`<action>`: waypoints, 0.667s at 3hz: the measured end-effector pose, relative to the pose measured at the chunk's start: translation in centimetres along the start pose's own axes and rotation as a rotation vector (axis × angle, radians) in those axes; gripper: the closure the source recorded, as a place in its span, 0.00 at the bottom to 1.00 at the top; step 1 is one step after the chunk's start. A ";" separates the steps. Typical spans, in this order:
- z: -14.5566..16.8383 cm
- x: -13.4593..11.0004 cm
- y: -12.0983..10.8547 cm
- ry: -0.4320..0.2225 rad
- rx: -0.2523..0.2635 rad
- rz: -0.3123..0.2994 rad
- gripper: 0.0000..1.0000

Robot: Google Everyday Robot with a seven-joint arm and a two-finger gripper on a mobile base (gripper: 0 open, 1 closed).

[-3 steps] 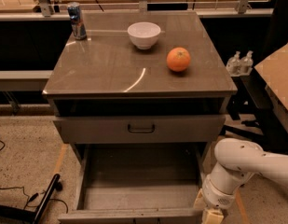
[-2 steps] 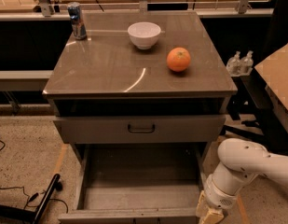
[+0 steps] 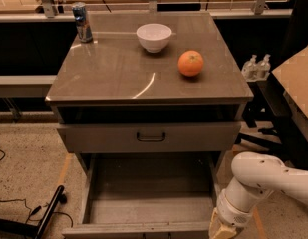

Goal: Close middle drawer

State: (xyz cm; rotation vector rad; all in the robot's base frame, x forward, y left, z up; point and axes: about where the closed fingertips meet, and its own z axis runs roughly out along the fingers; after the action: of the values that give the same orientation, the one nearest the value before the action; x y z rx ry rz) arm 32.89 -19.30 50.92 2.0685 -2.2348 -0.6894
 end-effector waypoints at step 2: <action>3.9 0.1 -1.2 0.010 0.023 -0.046 1.00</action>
Offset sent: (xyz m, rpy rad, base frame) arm 0.0036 0.0180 -0.0625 -0.0004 -0.0650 0.0655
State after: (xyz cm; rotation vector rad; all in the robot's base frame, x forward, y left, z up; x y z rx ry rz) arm 32.85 -18.25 46.95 2.1345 -2.2071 -0.6577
